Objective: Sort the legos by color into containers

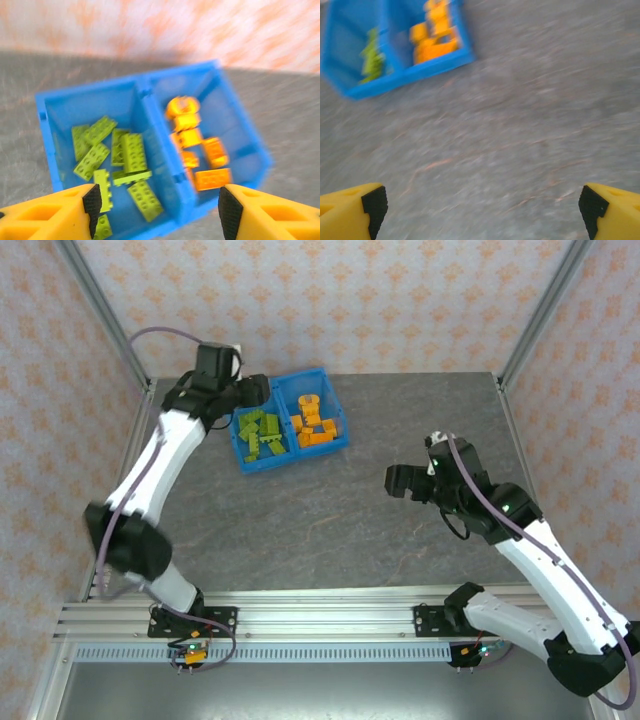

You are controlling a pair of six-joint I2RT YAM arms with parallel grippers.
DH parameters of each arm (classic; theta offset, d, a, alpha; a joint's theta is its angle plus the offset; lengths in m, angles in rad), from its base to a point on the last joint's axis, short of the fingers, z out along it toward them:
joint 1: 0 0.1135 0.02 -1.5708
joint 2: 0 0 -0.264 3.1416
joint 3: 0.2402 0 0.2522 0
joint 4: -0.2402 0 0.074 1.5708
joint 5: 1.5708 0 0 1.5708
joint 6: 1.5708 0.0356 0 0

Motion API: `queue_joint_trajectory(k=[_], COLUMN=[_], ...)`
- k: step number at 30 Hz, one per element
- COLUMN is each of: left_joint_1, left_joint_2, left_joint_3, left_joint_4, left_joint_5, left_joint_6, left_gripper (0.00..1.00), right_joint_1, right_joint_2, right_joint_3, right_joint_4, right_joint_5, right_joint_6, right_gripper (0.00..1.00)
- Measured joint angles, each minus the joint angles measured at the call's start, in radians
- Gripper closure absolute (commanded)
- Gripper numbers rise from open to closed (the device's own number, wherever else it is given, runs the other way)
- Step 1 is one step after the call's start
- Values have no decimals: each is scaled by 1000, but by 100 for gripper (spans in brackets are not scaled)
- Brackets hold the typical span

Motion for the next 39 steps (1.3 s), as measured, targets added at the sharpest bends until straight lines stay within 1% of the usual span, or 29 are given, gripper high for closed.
queue_joint_trajectory(k=[2, 4, 5, 7, 9, 11, 12, 13, 15, 17, 19, 22, 24, 29, 31, 32, 35, 37, 39], left_joint_1=[-30, -43, -43, -43, -42, -42, -42, -42, -43, -42, -42, -42, -42, -42, -40, -40, -30, -13, 18], left_joint_2=[-166, -297, -355, -445, -513, -561, -579, -591, -598, -597, -601, -614, -620, -628, -628, -627, -607, -566, -502], left_joint_3=[-87, -175, -223, -316, -414, -512, -565, -612, -668, -705, -740, -791, -824, -919, -978, -1007, -1106, -1153, -1159], left_joint_4=[49, 74, 81, 83, 81, 81, 77, 72, 58, 55, 71, 111, 146, 246, 309, 341, 475, 560, 623], left_joint_5=[-4, -22, -42, -86, -135, -183, -209, -233, -270, -307, -345, -392, -413, -465, -494, -503, -526, -530, -520], left_joint_6=[1, 2, 2, 6, 11, 16, 18, 16, 17, 22, 37, 63, 93, 138, 138, 137, 159, 184, 201], left_gripper=[30, 28, 26, 20, 13, 0, 0, 0, 0, 0, 0, 0, 0, 0, 0, 0, 0, 0, 0], right_joint_1=[-2, -10, -19, -58, -139, -248, -314, -373, -452, -506, -534, -556, -557, -555, -560, -560, -560, -560, -560], right_joint_2=[-41, -78, -93, -108, -101, -76, -48, -8, 87, 221, 365, 537, 600, 612, 612, 614, 618, 619, 619], right_joint_3=[-93, -204, -267, -381, -483, -567, -608, -641, -671, -671, -668, -615, -577, -585, -631, -656, -695, -698, -698], right_joint_4=[72, 174, 236, 354, 467, 576, 642, 708, 806, 926, 1066, 1174, 1225, 1374, 1472, 1516, 1551, 1571, 1587], right_joint_5=[161, 299, 365, 459, 520, 542, 545, 543, 530, 512, 486, 412, 360, 173, 109, 90, 46, 35, 30], right_joint_6=[-1, -24, -44, -79, -101, -115, -120, -122, -126, -131, -146, -164, -190, -260, -281, -287, -304, -312, -315], right_gripper=[1, 1, 1, 0, 0, 2, 2, 2, 1, 0, 0, 1, 1, 1, 1, 1, 1, 1, 1])
